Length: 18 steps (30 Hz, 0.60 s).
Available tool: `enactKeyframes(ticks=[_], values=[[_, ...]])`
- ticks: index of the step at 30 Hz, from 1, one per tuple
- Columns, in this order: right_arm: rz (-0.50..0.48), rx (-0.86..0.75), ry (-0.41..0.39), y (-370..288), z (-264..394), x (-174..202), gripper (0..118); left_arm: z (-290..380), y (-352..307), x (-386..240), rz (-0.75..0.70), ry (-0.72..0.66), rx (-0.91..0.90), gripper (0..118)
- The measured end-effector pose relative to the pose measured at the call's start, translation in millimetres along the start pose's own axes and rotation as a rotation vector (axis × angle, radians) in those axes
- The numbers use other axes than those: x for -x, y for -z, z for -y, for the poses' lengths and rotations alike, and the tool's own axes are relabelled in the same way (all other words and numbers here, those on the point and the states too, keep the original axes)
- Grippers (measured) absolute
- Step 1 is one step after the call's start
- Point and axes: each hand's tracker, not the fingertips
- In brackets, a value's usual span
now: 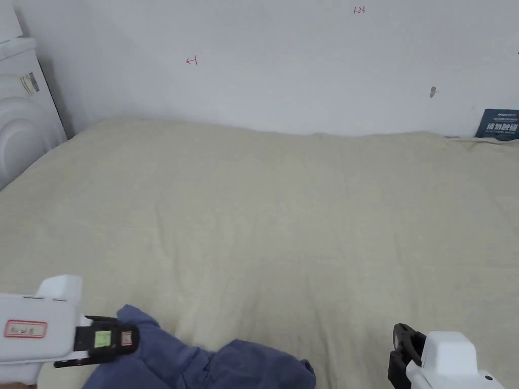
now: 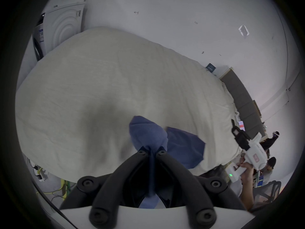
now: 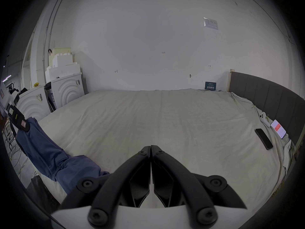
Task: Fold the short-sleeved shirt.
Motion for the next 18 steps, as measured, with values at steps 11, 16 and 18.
enactKeyframes(ticks=[11, 16, 18], values=[[0.009, 0.0, 0.018, -4, 1, -3, 0, 20, 105, -100, 0.078, 0.074, 0.122, 1], [0.018, 0.006, 0.018, -6, 4, -7, 0, 32, 165, -121, 0.062, 0.075, 0.215, 1], [0.021, 0.008, 0.022, -8, 5, -9, 0, 34, 180, -123, 0.055, 0.056, 0.219, 1]])
